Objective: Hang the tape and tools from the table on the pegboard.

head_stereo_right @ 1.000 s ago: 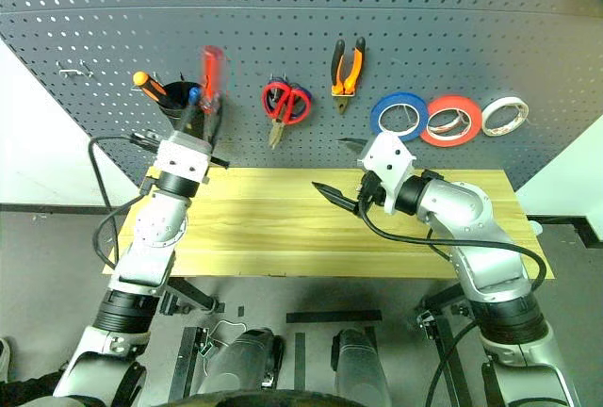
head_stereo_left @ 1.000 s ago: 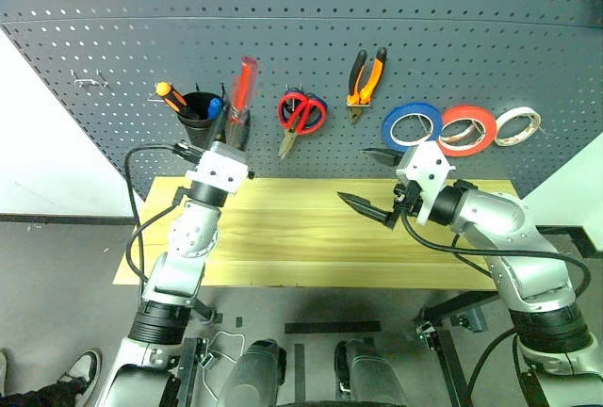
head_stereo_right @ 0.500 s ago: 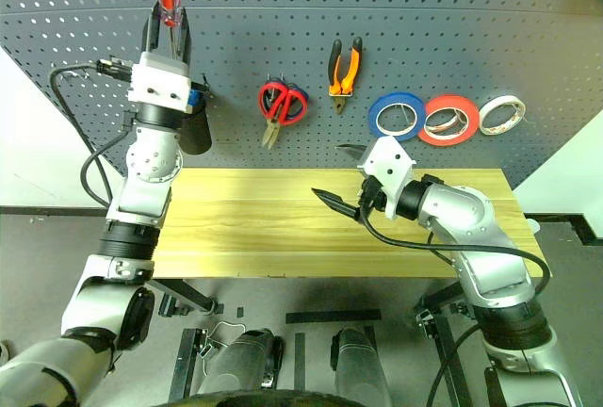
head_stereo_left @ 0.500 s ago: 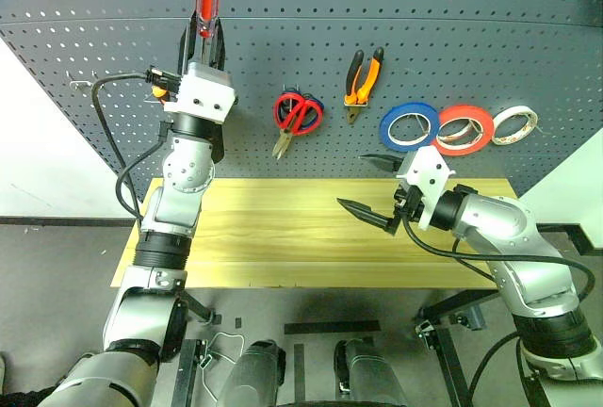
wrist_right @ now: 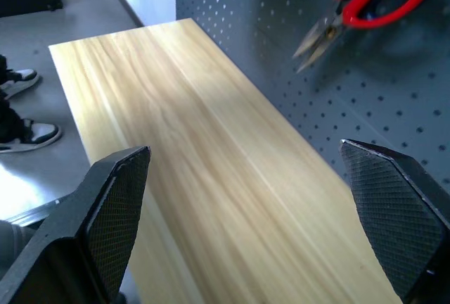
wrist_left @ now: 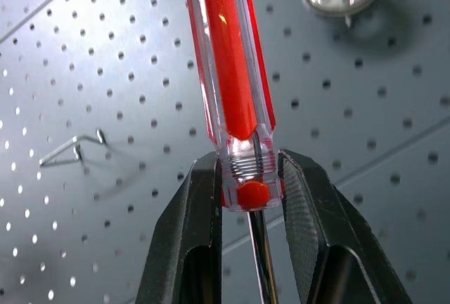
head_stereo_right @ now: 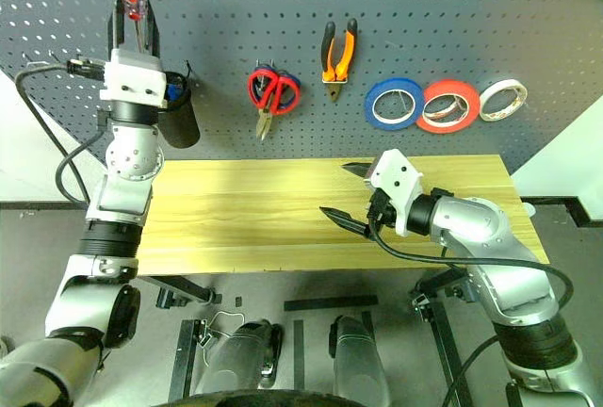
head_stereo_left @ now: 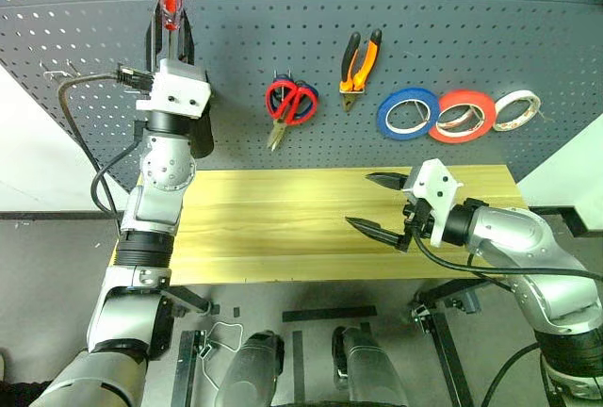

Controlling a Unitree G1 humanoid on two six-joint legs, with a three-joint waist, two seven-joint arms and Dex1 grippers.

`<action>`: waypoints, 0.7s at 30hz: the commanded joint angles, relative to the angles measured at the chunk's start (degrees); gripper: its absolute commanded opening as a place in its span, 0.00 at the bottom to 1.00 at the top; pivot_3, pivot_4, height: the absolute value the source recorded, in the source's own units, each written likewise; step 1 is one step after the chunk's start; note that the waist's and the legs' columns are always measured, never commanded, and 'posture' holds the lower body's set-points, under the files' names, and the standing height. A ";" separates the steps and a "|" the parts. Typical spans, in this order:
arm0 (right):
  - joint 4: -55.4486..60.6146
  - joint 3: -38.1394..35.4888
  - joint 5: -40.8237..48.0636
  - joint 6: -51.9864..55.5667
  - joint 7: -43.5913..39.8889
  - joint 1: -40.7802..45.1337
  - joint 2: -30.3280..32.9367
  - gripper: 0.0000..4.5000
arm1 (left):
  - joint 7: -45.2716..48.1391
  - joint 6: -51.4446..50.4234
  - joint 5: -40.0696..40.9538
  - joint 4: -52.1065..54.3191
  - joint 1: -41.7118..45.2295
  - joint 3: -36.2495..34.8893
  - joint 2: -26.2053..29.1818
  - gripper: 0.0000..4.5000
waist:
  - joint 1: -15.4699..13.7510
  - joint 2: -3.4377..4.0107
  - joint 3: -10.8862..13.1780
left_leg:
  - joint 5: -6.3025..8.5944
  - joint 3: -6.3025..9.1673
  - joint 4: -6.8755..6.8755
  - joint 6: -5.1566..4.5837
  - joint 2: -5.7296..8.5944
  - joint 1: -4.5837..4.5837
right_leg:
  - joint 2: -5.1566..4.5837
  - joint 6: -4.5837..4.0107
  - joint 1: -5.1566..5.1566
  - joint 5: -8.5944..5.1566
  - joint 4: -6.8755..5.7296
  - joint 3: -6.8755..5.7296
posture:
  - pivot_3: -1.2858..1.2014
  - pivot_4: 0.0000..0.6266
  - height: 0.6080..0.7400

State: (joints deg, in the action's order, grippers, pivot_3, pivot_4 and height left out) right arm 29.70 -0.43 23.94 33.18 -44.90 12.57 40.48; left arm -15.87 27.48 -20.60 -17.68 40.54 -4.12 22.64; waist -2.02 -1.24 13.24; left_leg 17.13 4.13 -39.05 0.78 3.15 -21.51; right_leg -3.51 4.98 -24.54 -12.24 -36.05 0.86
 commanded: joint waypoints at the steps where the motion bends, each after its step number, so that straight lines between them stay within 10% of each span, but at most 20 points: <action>1: 3.25 -2.56 1.77 0.95 -0.33 -0.73 1.52 1.00 | -1.48 0.08 -0.09 1.40 -0.19 -1.85 1.18 0.19 | 0.00 -0.09 0.55 | 0.00 0.01 0.01 0.00 0.00 -0.01 | -0.01 0.01 -0.01 -0.01 0.00 0.00 | 0.52 0.46 1.00; 21: 10.19 -15.12 23.83 3.16 3.04 6.07 -2.90 1.00 | -5.03 -1.55 -0.05 0.84 -2.93 -2.32 0.21 0.19 | 2.75 -0.13 2.66 | 0.04 0.06 0.02 -0.06 0.01 -0.91 | -0.12 0.07 -0.82 -0.03 0.06 0.01 | 0.50 0.51 1.00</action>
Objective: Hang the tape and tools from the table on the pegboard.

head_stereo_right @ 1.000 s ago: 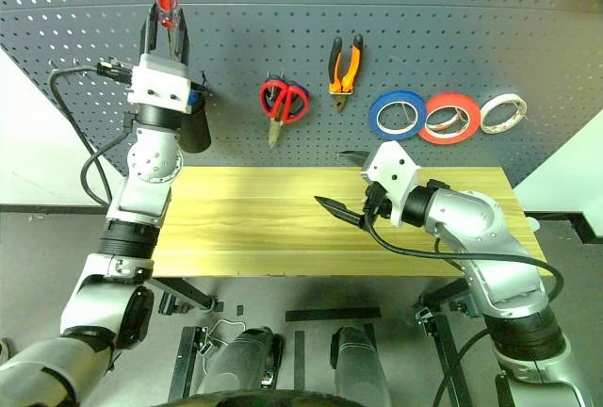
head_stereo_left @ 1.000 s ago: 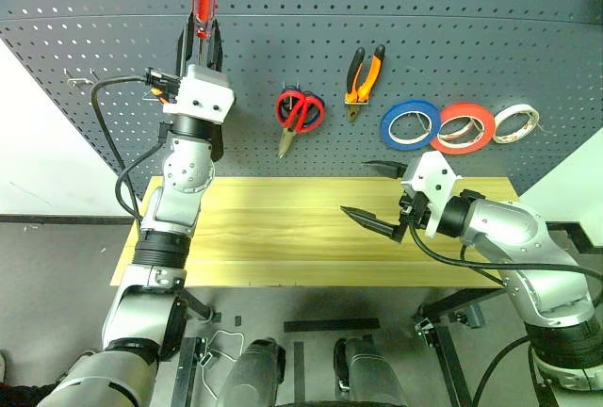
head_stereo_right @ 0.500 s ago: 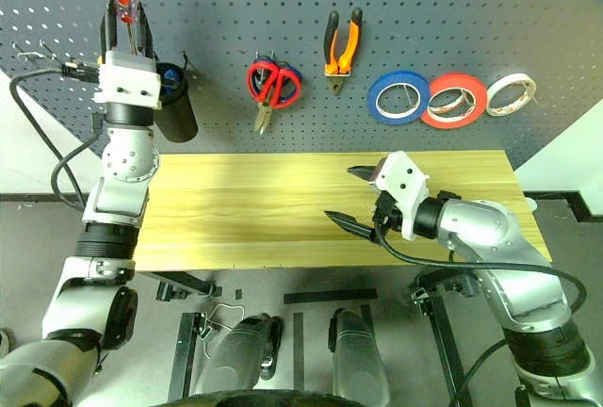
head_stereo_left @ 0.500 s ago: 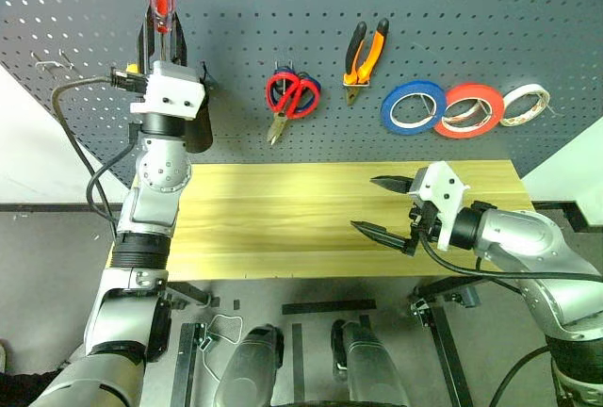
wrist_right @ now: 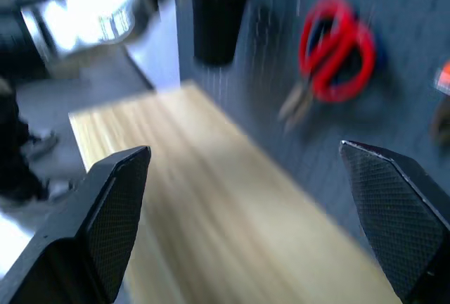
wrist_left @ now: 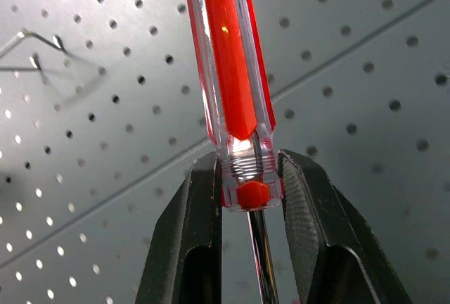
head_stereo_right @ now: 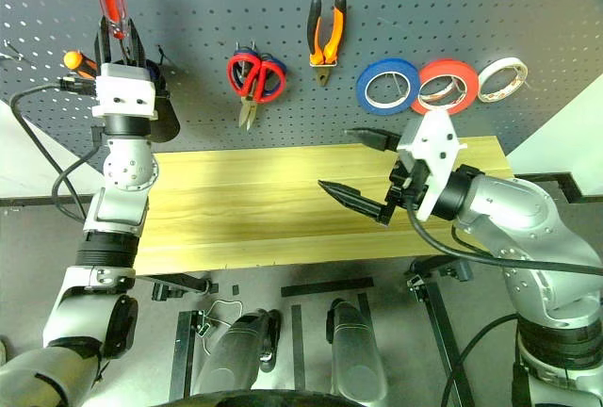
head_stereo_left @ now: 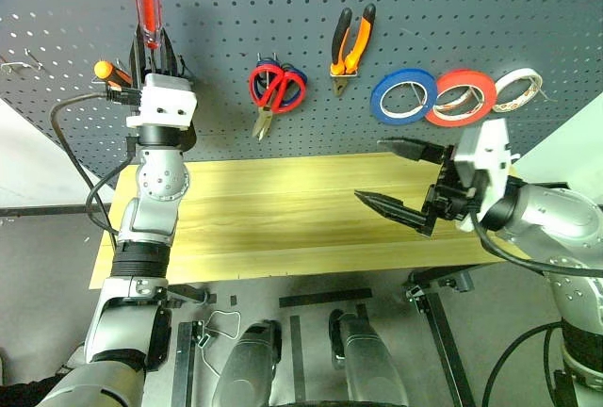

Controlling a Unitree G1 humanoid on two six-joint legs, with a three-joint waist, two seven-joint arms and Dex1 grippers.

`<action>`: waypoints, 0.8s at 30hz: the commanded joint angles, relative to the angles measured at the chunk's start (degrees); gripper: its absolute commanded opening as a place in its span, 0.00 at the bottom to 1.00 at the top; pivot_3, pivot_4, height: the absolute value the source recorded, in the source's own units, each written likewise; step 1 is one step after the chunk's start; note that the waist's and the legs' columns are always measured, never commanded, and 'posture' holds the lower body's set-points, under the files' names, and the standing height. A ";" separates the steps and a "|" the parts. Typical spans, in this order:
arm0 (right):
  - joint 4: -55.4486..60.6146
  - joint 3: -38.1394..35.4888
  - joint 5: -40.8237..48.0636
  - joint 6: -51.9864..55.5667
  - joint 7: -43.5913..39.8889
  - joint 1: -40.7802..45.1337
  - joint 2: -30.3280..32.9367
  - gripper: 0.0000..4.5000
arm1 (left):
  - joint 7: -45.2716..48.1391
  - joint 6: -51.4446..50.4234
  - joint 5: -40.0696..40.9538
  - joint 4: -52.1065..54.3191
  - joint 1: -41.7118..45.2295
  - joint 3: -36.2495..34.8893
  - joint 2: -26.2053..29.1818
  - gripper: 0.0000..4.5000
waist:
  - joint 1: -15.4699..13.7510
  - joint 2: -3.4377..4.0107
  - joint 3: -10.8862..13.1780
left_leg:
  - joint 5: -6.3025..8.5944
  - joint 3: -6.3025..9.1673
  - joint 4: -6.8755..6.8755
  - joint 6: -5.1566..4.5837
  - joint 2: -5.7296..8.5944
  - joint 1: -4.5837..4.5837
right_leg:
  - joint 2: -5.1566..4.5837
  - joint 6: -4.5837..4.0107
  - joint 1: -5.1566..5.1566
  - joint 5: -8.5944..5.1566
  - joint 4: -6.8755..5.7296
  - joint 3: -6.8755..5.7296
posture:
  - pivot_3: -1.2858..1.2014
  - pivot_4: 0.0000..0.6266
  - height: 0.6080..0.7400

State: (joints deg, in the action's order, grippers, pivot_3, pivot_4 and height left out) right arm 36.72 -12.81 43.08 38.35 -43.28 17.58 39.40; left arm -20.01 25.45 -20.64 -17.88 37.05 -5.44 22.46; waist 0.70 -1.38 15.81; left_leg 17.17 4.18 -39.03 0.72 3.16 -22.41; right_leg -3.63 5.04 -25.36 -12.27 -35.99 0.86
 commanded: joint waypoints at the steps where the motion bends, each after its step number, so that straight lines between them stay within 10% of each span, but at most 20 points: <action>1: 3.43 -2.90 5.41 -2.28 1.94 1.27 -2.24 1.00 | -0.94 0.51 0.01 0.86 0.72 -0.96 0.43 0.19 | 0.04 0.00 0.22 | 0.01 -0.01 0.00 -0.02 0.00 0.00 | -0.02 0.00 0.00 0.00 0.01 0.01 | 0.50 0.51 1.00; 24: 4.26 -1.27 5.55 -2.70 3.89 -0.57 0.81 1.00 | -3.69 -0.57 -0.90 2.77 0.08 -1.14 -0.68 0.19 | 0.10 0.03 1.39 | 0.01 -0.01 0.04 -0.02 0.00 -0.06 | -0.04 0.00 -0.06 0.00 0.08 0.01 | 0.49 0.53 1.00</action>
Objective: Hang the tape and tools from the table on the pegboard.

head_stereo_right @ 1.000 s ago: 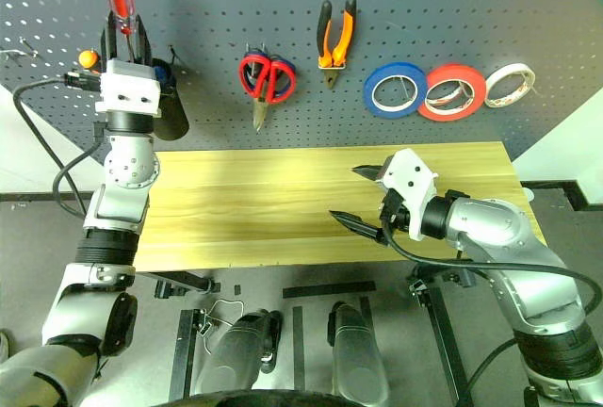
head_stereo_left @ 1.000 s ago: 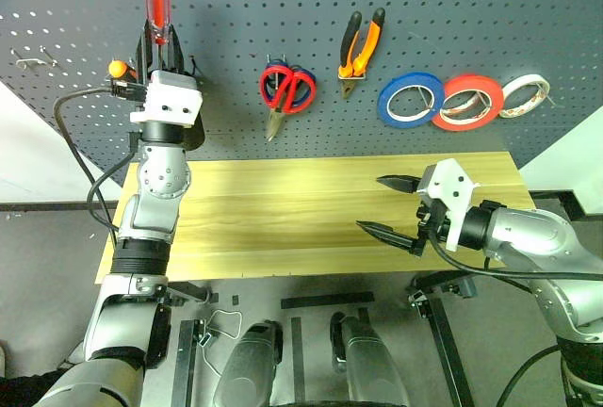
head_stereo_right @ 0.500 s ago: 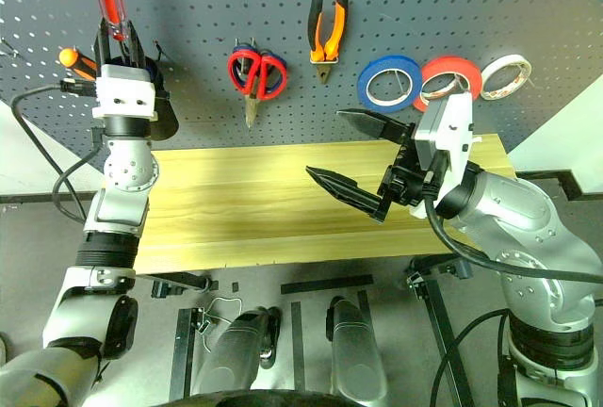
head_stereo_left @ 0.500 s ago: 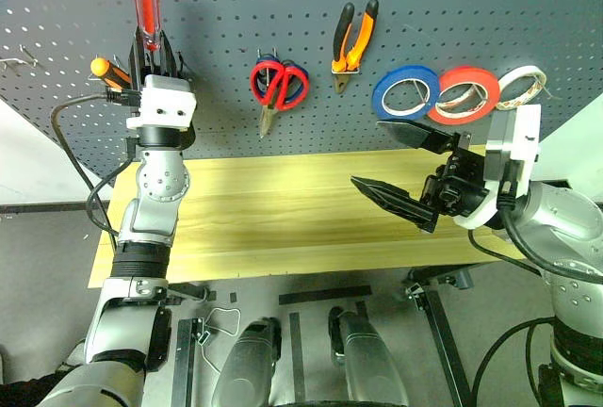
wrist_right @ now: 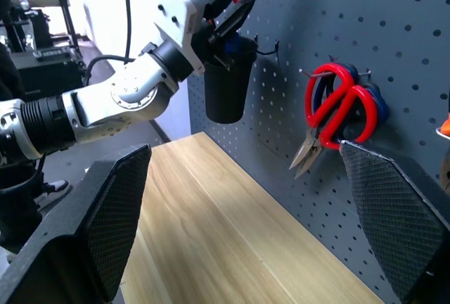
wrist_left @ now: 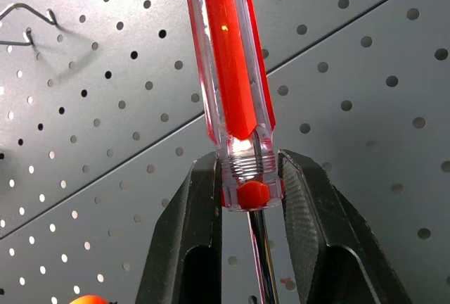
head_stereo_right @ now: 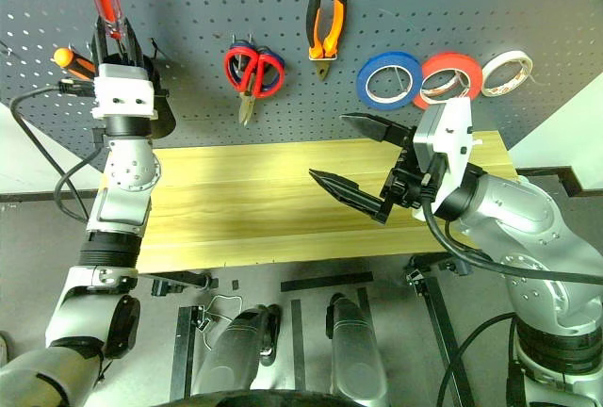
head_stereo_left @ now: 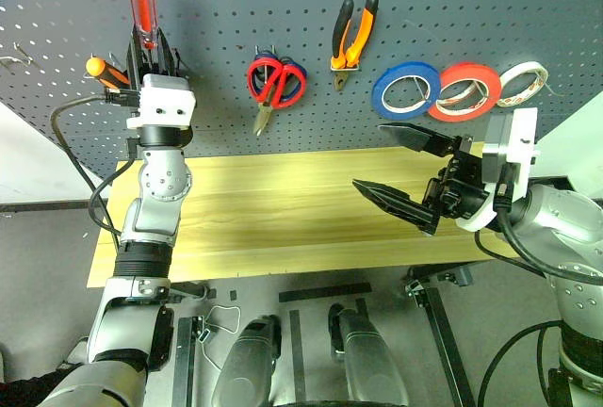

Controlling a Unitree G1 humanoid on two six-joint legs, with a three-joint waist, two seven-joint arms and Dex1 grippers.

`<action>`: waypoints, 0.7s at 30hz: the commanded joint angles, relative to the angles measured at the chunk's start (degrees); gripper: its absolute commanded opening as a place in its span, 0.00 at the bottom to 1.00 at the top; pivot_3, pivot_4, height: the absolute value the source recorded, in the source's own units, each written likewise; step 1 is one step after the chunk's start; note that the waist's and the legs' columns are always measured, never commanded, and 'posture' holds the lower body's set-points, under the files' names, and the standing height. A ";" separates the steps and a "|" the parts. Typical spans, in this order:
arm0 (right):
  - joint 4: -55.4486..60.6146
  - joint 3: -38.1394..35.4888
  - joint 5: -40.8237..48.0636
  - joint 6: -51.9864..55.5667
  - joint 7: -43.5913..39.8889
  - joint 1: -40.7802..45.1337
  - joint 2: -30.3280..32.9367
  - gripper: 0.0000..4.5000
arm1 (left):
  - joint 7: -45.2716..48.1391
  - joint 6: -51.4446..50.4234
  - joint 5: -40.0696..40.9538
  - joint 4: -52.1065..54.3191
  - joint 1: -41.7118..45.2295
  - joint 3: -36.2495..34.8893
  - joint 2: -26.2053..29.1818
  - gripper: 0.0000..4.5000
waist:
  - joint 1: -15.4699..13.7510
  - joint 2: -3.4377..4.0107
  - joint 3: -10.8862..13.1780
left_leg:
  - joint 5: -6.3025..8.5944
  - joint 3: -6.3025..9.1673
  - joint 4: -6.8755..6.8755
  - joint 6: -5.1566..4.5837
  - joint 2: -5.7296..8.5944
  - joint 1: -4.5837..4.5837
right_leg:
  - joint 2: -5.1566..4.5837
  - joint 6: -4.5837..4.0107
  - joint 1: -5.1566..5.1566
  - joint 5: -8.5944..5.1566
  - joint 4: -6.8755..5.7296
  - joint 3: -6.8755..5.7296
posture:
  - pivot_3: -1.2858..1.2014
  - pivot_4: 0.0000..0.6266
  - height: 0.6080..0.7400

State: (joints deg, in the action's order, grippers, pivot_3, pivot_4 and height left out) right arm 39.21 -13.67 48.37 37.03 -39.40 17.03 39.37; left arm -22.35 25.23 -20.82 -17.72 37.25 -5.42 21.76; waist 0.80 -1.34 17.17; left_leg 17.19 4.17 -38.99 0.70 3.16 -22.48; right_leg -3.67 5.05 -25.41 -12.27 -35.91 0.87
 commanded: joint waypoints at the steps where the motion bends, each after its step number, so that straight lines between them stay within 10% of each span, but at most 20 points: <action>1: 1.74 -0.36 0.16 -1.41 -0.03 -0.03 0.94 1.00 | -1.59 -0.45 -0.79 2.83 -0.20 -1.21 0.01 0.19 | 0.00 0.00 0.04 | 0.00 0.00 0.00 0.00 0.00 0.00 | 0.00 0.00 0.00 0.00 0.00 0.00 | 0.49 0.53 1.00; 10: 1.46 0.07 -0.40 -1.60 0.03 0.10 1.30 1.00 | -2.97 -0.58 -0.63 4.20 -0.15 -1.44 -0.03 0.87 | -0.02 -0.03 0.27 | 0.01 0.00 0.06 0.00 0.00 -0.04 | 0.00 0.01 -0.01 0.00 0.10 -0.01 | 0.49 0.53 1.00; 21: 1.51 0.61 -0.54 -2.29 0.02 0.85 1.07 1.00 | 3.73 -2.99 3.11 18.55 0.48 0.51 -3.62 0.87 | -0.09 -0.03 0.29 | 0.03 0.11 0.14 -0.03 0.00 -0.32 | -0.01 0.03 -0.09 0.01 0.52 -0.11 | 0.49 0.49 1.00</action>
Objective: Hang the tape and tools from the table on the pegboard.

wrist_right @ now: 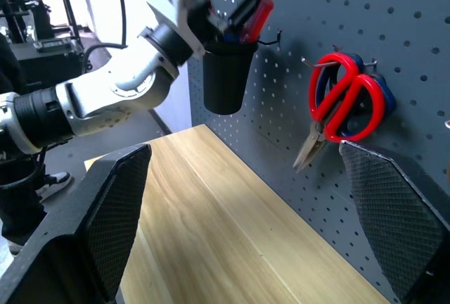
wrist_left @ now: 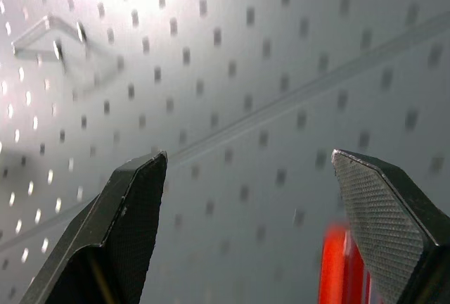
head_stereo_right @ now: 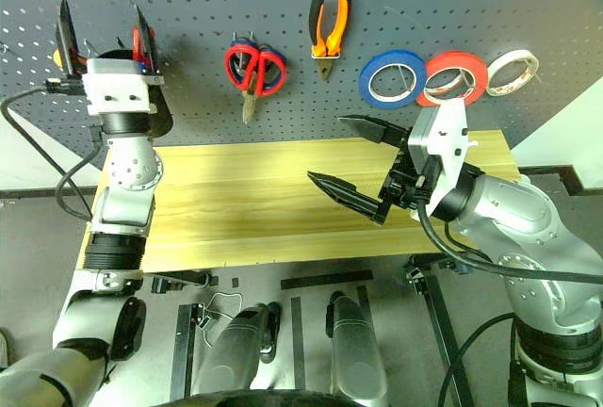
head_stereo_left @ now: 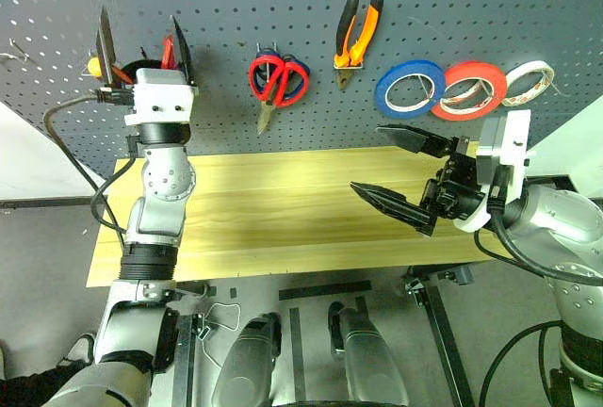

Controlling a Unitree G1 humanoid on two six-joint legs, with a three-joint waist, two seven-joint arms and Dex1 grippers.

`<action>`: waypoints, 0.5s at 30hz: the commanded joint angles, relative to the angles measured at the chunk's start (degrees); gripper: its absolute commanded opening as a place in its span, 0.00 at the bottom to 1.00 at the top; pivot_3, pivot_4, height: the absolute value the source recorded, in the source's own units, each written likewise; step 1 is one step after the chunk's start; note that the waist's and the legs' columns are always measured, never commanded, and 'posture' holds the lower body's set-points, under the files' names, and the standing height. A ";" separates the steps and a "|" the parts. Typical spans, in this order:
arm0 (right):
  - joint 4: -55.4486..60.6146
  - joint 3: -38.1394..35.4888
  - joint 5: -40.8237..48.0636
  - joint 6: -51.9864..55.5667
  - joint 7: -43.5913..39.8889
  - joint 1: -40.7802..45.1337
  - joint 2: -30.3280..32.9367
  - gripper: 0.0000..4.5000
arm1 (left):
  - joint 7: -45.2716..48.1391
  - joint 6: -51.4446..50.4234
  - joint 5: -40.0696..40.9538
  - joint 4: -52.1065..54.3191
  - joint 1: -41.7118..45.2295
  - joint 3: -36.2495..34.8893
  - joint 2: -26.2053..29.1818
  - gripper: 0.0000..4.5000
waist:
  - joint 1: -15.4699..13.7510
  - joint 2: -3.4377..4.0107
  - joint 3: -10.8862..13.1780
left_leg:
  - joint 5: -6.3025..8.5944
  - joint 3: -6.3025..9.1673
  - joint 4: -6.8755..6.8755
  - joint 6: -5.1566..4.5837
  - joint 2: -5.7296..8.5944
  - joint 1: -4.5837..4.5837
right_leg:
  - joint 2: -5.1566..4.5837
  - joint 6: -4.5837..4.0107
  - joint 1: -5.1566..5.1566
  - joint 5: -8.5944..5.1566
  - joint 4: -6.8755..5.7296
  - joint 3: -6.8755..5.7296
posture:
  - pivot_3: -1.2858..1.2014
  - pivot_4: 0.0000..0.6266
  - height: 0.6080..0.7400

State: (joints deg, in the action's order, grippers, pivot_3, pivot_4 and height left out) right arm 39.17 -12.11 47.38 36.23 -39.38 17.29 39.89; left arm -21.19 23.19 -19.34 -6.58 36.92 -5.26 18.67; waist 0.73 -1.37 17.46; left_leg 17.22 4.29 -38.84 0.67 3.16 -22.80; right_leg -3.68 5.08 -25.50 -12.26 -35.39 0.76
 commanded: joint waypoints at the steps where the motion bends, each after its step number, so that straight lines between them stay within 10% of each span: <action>1: 1.64 -1.02 0.69 -1.64 -0.05 0.65 0.47 1.00 | 3.81 -1.56 2.20 9.42 0.63 0.50 -0.90 0.87 | -0.03 0.00 0.00 | 0.00 0.01 0.00 0.01 0.00 -0.07 | 0.00 0.00 -0.03 0.00 0.06 -0.01 | 0.49 0.48 1.00; 15: -1.30 1.23 -4.76 -8.60 -1.87 0.82 -0.88 1.00 | 15.31 -2.28 6.36 17.74 -2.35 5.34 -4.96 0.87 | -0.41 0.02 -0.86 | -0.17 -0.01 -0.16 0.29 0.05 -0.53 | 0.03 0.11 -0.42 0.07 0.09 -0.07 | 0.52 0.26 1.00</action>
State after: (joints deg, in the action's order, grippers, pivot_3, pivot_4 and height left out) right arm 37.12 -10.25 43.38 30.05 -40.87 17.70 39.30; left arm -7.47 19.38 -13.40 7.94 35.74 -1.55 13.82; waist 0.32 -1.35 16.60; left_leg 17.05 4.24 -39.01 0.97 3.21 -23.36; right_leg -3.65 5.19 -25.95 -12.19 -35.29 0.69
